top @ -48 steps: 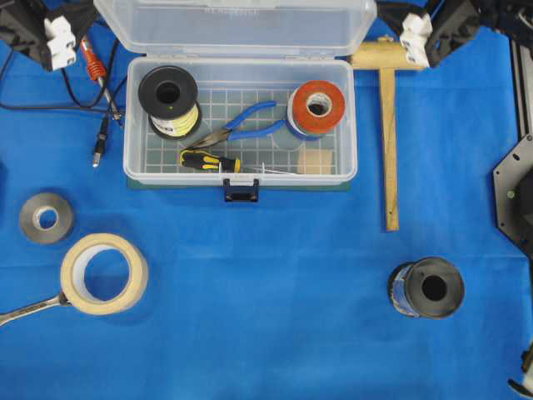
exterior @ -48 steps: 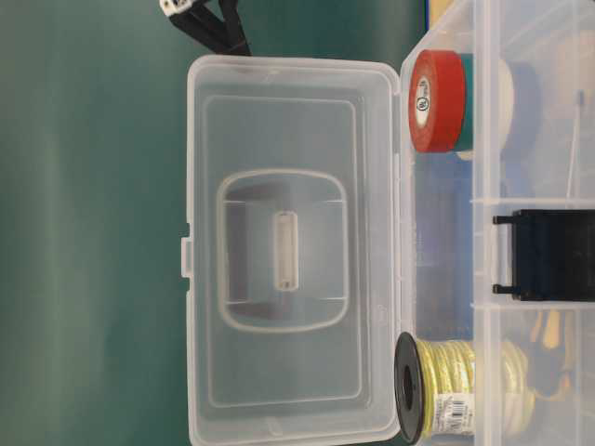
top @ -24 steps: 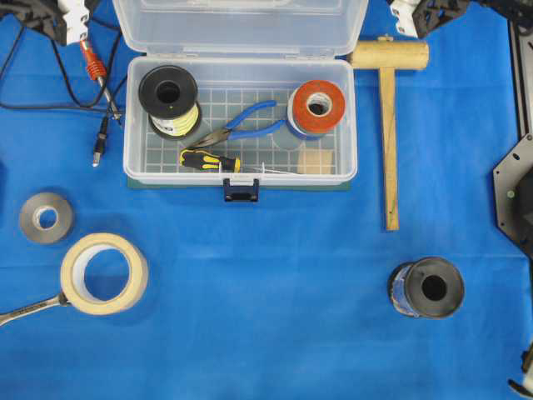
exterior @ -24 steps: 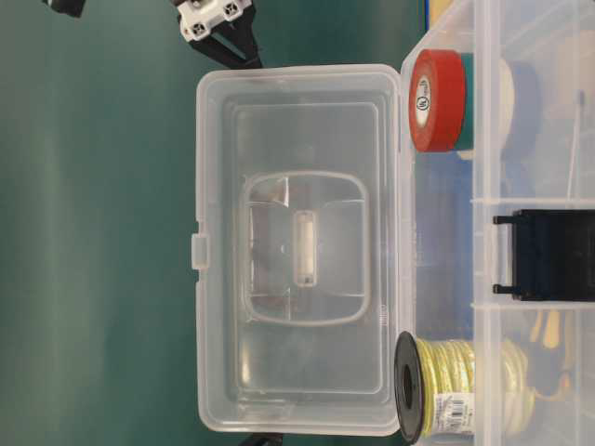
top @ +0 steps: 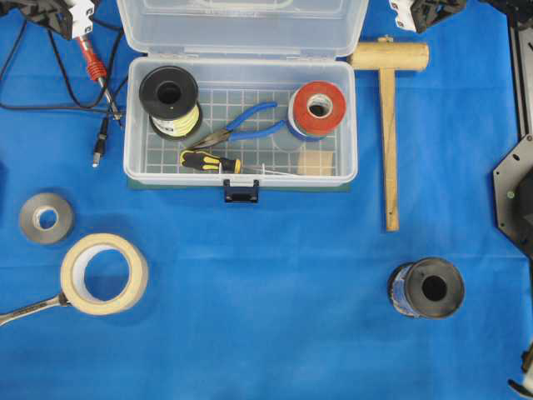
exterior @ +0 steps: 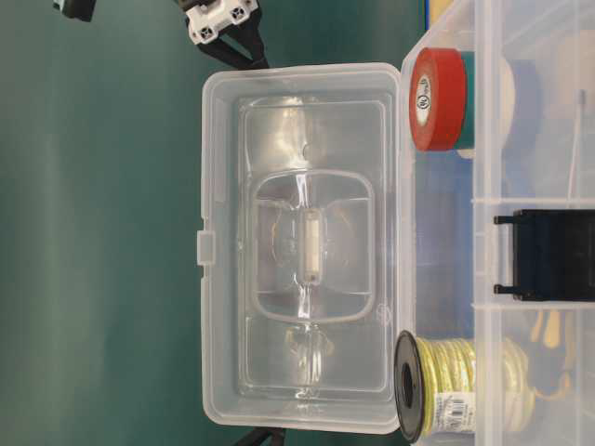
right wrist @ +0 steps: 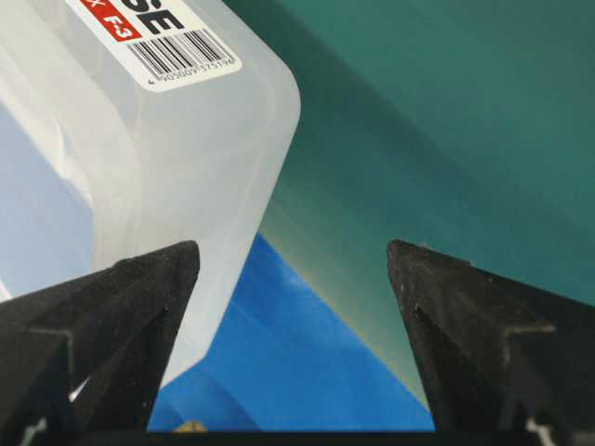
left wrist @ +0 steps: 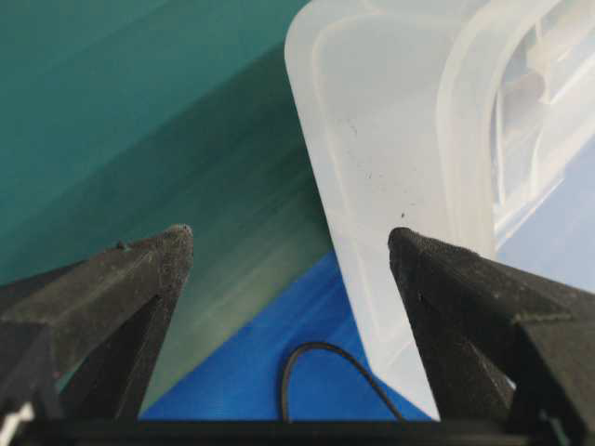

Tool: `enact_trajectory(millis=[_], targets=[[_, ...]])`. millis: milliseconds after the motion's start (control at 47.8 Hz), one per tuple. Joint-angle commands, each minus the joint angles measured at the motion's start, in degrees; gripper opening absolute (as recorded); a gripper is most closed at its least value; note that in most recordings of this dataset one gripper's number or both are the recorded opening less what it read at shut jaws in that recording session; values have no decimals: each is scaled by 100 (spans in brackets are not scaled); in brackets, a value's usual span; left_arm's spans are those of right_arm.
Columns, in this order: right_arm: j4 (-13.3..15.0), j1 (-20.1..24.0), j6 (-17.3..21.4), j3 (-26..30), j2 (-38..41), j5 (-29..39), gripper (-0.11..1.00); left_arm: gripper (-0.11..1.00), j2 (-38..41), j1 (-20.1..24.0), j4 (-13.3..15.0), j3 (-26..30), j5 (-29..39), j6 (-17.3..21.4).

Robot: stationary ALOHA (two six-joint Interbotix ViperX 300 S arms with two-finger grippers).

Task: Open the tool box with both arms.
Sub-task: 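Push the lid fully back past vertical with both grippers, then release the lid and pull both grippers down away from the box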

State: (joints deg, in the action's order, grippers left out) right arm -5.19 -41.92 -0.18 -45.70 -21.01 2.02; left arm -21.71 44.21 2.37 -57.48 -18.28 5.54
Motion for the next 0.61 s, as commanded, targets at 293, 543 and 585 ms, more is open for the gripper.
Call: enact_trajectory(millis=[293, 543, 585], targets=[[0, -308, -18, -369, -527, 246, 85, 87, -519, 325, -26, -264, 149, 18], [0, -352, -18, -650, -967, 378, 85, 87, -914, 431, -26, -536, 255, 18], [0, -360, -18, -677, -1020, 378, 85, 87, -967, 431, -26, -563, 272, 18]])
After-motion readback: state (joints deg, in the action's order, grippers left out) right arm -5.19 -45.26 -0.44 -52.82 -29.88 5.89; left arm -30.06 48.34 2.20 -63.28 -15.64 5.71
